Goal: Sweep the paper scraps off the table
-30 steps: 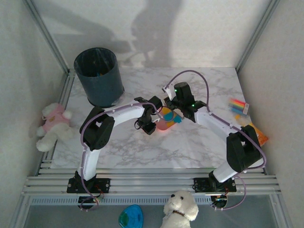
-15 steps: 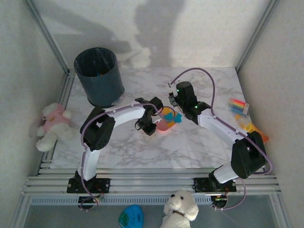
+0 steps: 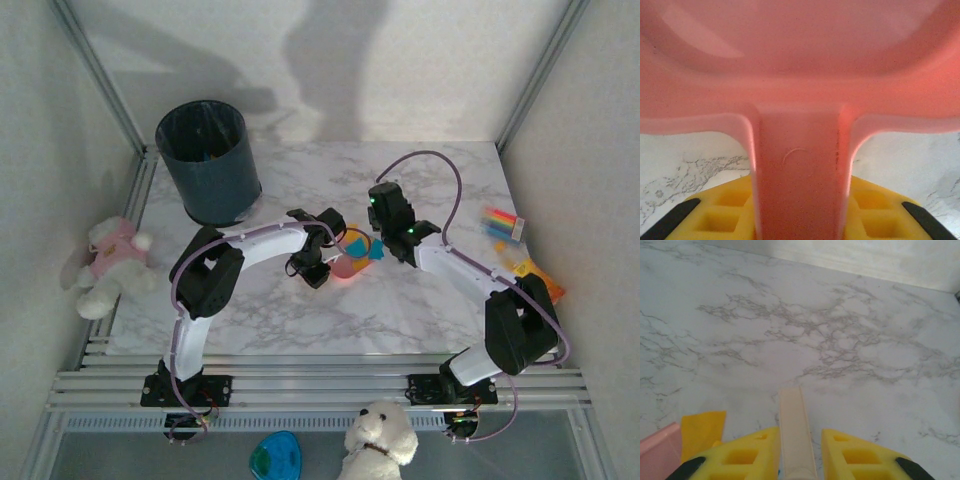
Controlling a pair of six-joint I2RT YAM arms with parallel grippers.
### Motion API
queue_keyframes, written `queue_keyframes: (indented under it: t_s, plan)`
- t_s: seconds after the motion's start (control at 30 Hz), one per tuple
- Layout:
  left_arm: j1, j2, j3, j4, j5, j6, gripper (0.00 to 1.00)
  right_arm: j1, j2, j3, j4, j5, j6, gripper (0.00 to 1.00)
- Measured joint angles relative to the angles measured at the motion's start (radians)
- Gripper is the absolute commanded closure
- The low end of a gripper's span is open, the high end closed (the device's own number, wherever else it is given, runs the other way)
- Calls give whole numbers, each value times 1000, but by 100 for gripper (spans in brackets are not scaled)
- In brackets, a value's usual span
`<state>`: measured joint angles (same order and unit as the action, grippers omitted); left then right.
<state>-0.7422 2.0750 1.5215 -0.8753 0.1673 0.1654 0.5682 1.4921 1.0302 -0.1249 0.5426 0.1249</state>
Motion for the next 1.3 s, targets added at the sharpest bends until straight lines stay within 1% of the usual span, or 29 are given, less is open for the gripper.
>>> queue_keyframes:
  t_s: [0.27,0.73,0.9,1.17,1.3]
  plan:
    - [-1,0,0,0,-4,0,100,17,27,0,23,-119,8,100]
    - [-1,0,0,0,-4,0,100,17,2,-27,100,-333,-55,100]
    - [-1,0,0,-1,-7,1,100,19,-19,-42,102,-330,-63,100]
    - [-3,0,0,-1,-11,0,100,19,-47,-42,100,-230,-81,100]
    - [-3,0,0,-1,-11,0,100,19,-40,-39,103,-209,-93,100]
